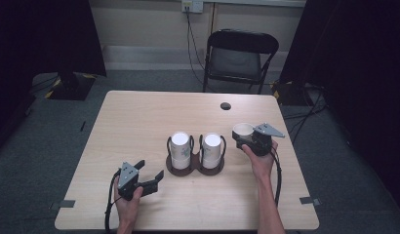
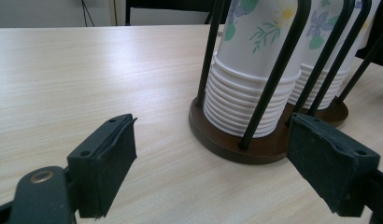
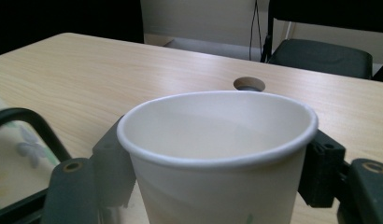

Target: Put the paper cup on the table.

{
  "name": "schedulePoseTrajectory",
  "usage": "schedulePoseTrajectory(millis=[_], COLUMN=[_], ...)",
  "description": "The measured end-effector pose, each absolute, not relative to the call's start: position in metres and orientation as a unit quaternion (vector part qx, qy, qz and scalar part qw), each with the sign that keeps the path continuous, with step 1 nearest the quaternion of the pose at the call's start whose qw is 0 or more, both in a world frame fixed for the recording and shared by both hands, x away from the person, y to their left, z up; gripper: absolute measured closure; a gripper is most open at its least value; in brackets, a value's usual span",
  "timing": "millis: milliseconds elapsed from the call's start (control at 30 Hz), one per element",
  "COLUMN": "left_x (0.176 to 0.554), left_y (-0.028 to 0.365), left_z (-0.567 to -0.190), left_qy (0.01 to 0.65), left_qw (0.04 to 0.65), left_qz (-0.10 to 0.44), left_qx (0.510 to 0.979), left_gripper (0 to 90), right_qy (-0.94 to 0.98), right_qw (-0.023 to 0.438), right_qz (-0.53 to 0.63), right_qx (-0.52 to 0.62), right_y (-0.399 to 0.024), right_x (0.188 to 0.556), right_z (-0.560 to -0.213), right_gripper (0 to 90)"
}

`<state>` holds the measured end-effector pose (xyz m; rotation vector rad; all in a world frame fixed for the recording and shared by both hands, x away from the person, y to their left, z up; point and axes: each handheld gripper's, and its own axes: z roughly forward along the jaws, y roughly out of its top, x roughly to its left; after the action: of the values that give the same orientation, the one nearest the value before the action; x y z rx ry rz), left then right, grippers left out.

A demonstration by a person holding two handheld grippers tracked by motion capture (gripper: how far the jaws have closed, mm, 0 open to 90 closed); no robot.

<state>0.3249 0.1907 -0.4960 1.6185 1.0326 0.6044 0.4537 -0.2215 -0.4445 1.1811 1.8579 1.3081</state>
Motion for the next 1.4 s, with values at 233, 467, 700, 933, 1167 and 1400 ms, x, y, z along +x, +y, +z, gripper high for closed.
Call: schedulePoseTrajectory(millis=[233, 467, 700, 933, 1167, 1400], left_x=[0.325, 0.324, 0.324, 0.324, 0.324, 0.323], left_y=[0.191, 0.193, 0.193, 0.193, 0.194, 0.194], left_z=[-0.496, -0.496, -0.496, -0.496, -0.496, -0.497], left_qy=[0.435, 0.431, 0.436, 0.435, 0.438, 0.437], left_qw=[0.536, 0.541, 0.542, 0.542, 0.544, 0.548], left_qz=[0.255, 0.255, 0.252, 0.255, 0.253, 0.253], left_qx=[0.677, 0.675, 0.672, 0.672, 0.67, 0.667], left_gripper=[15.9, 16.1, 16.1, 16.1, 16.1, 16.1], right_qy=[0.695, 0.692, 0.693, 0.687, 0.699, 0.706], right_qw=[0.281, 0.275, 0.265, 0.262, 0.264, 0.264], right_qz=[0.481, 0.476, 0.477, 0.487, 0.472, 0.464], right_qx=[0.455, 0.467, 0.471, 0.473, 0.468, 0.465], right_y=[-0.223, -0.22, -0.218, -0.224, -0.226, -0.224], right_x=[0.464, 0.469, 0.472, 0.463, 0.459, 0.453], right_z=[-0.458, -0.472, -0.481, -0.485, -0.482, -0.483], right_gripper=[27.0, 26.8, 26.7, 26.4, 26.9, 25.8])
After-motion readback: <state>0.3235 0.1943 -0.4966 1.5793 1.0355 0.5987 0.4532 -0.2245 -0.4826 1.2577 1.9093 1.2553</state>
